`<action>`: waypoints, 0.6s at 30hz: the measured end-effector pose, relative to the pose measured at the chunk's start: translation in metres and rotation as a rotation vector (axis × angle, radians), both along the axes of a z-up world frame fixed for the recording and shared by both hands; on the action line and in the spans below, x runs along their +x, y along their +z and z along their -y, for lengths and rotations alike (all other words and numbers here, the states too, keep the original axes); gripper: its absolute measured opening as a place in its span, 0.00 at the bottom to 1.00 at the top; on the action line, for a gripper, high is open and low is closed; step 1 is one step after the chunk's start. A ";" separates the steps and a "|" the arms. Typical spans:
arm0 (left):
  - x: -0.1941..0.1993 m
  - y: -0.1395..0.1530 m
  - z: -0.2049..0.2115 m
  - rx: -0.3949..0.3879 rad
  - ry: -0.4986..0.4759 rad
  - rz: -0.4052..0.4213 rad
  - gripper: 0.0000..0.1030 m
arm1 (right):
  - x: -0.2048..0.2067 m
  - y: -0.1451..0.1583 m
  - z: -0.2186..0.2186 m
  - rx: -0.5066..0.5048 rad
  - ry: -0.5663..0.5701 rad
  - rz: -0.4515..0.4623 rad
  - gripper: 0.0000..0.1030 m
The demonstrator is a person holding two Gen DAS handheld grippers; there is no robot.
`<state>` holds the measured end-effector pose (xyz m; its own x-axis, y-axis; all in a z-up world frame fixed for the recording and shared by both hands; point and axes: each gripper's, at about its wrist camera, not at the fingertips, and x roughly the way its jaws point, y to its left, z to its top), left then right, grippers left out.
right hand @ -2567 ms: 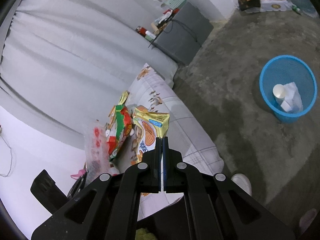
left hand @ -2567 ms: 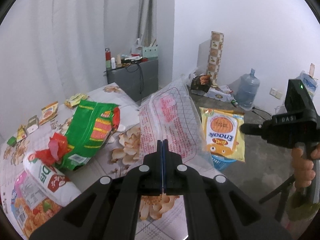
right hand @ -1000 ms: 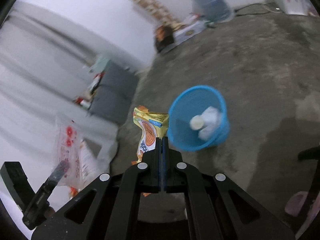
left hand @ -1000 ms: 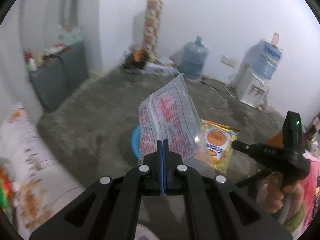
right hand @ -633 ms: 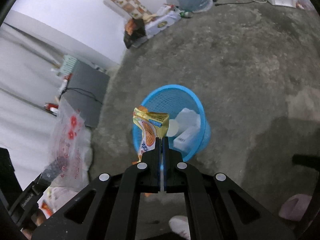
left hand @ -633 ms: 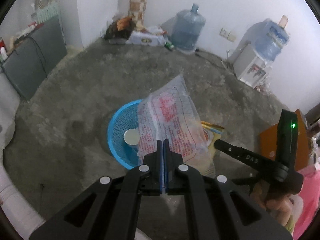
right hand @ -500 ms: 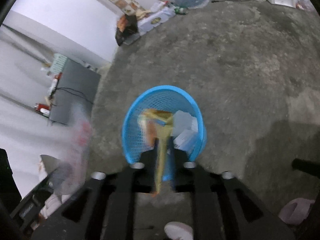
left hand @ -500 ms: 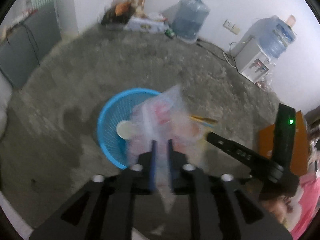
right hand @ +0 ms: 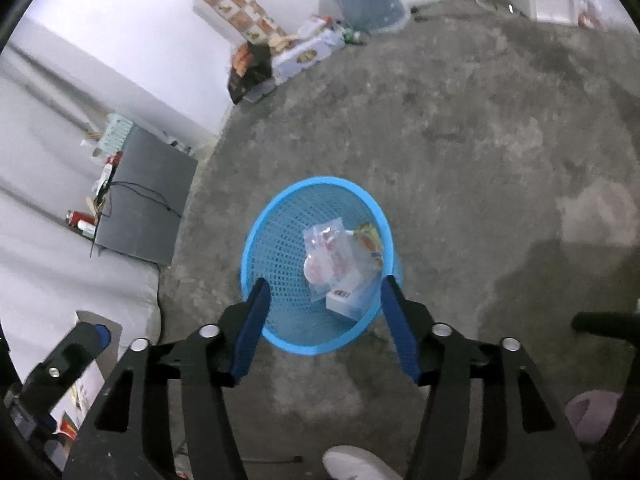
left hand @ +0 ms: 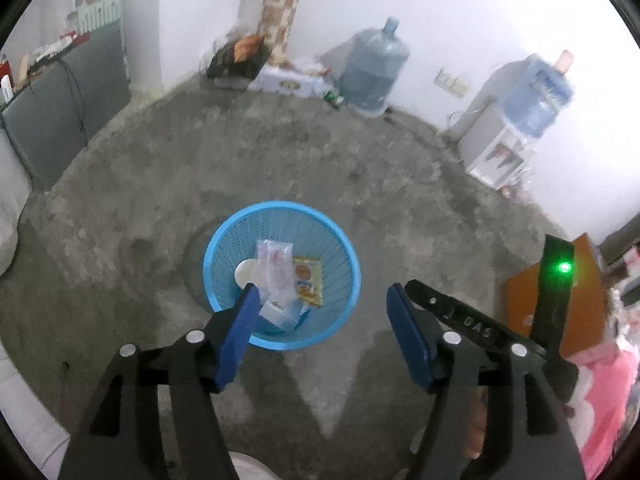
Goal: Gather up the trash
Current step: 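Open both grippers over the wastebasket to drop wrapper and snack bag, then move both tools back to the table toward the green snack bag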
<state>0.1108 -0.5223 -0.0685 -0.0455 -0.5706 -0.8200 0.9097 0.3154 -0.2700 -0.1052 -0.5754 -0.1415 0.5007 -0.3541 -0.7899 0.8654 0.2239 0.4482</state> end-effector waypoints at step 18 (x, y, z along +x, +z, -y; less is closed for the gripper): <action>0.028 0.114 -0.307 -0.267 0.377 0.037 0.95 | 0.075 0.111 -0.176 -0.398 0.388 -0.124 0.92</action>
